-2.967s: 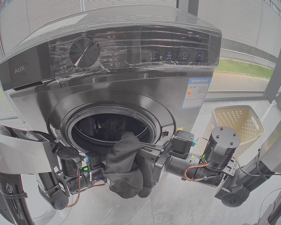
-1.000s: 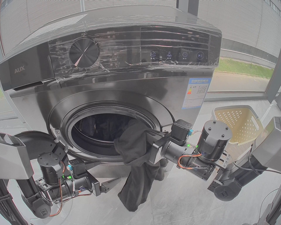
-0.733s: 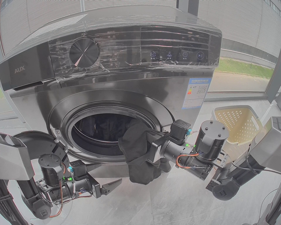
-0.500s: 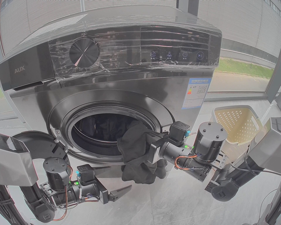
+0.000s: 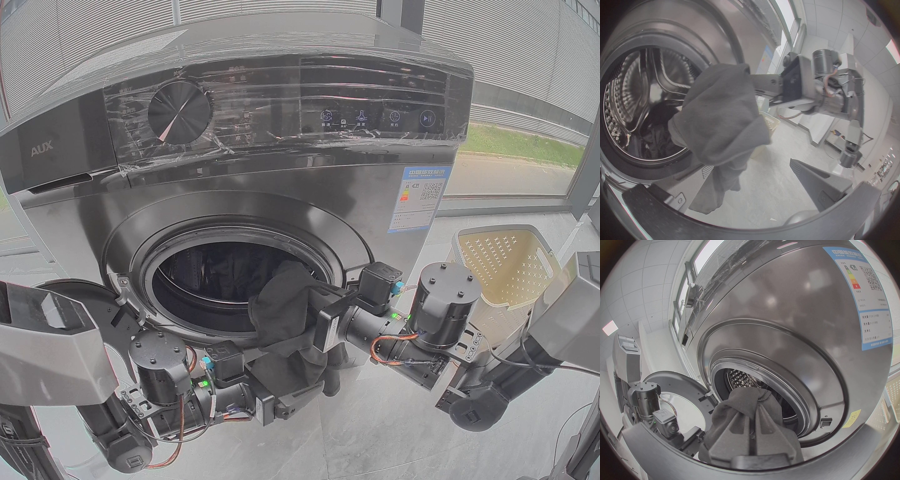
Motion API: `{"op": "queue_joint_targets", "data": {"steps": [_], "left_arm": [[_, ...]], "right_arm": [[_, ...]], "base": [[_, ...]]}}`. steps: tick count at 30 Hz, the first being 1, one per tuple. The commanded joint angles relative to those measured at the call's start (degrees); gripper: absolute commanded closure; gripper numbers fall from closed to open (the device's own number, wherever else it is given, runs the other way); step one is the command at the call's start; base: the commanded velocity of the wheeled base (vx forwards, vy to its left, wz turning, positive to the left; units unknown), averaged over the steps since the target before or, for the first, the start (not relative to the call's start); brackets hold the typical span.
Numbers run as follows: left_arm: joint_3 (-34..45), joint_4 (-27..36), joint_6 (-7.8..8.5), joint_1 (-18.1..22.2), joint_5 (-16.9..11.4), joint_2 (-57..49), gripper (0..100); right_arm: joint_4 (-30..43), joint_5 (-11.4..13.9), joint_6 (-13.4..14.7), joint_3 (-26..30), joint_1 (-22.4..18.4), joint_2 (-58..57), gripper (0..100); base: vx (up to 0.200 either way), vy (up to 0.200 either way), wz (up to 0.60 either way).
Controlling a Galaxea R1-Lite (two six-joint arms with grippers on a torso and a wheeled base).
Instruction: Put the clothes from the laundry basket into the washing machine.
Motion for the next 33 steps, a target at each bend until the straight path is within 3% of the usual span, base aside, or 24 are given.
{"op": "queue_joint_targets", "data": {"steps": [1,5,15,19,22,33], "left_arm": [[-3.9,-0.3,-0.16,0.0,4.9,4.5,0],[-5.3,-0.3,-1.31,-0.1,6.4,4.9,0],[-4.7,-0.3,-3.06,-1.9,5.8,4.1,0],[-4.4,-0.2,-7.46,-2.7,5.7,2.3,0],[-4.4,-0.2,-9.39,-2.7,5.6,2.0,0],[-5.4,-0.1,-10.1,-2.2,5.8,3.6,0]], "right_arm": [[0.0,0.0,0.0,-0.1,0.0,-0.1,100],[0.0,0.0,0.1,-0.1,0.6,-0.1,100],[0.1,0.0,0.0,0.0,0.0,-0.2,100],[0.1,0.0,0.0,0.1,-0.3,-0.1,100],[0.1,0.0,0.0,0.1,-0.3,-0.1,100],[0.1,0.0,0.0,0.1,0.1,0.0,100]], "base": [[0.0,0.0,0.0],[0.0,0.0,0.0],[0.0,0.0,0.0],[0.0,0.0,0.0],[0.0,0.0,0.0],[0.0,0.0,0.0]]}}
